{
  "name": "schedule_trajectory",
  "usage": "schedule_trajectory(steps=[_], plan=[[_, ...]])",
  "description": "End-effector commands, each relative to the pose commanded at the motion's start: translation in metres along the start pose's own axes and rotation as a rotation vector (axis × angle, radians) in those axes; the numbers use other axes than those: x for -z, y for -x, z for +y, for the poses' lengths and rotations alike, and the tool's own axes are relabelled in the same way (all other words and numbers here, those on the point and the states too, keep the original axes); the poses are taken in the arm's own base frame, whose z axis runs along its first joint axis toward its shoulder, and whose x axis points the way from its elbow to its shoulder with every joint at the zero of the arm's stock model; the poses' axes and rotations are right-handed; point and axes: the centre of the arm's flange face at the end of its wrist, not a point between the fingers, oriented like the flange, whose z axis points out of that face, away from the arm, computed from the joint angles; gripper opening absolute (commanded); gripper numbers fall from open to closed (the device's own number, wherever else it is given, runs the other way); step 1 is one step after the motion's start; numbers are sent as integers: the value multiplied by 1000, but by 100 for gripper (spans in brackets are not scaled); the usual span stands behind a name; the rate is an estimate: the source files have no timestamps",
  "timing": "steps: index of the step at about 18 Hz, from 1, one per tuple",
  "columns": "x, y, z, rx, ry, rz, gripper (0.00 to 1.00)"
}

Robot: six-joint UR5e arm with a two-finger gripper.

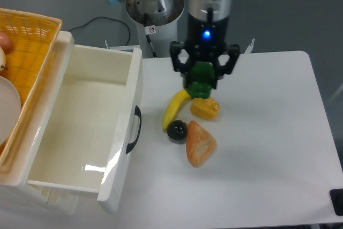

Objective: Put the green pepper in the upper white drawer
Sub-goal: 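Lift the green pepper and carry it toward the open white drawer, then lower the green pepper down into the white drawer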

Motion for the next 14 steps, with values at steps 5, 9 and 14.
schedule_trajectory(steps=[5,9,14], plan=[[-1,-44,-4,0,-8,36,51],[-9,-69,-5,-9,5,60,51],[-24,-102,-2,-28,-4,83,51]])
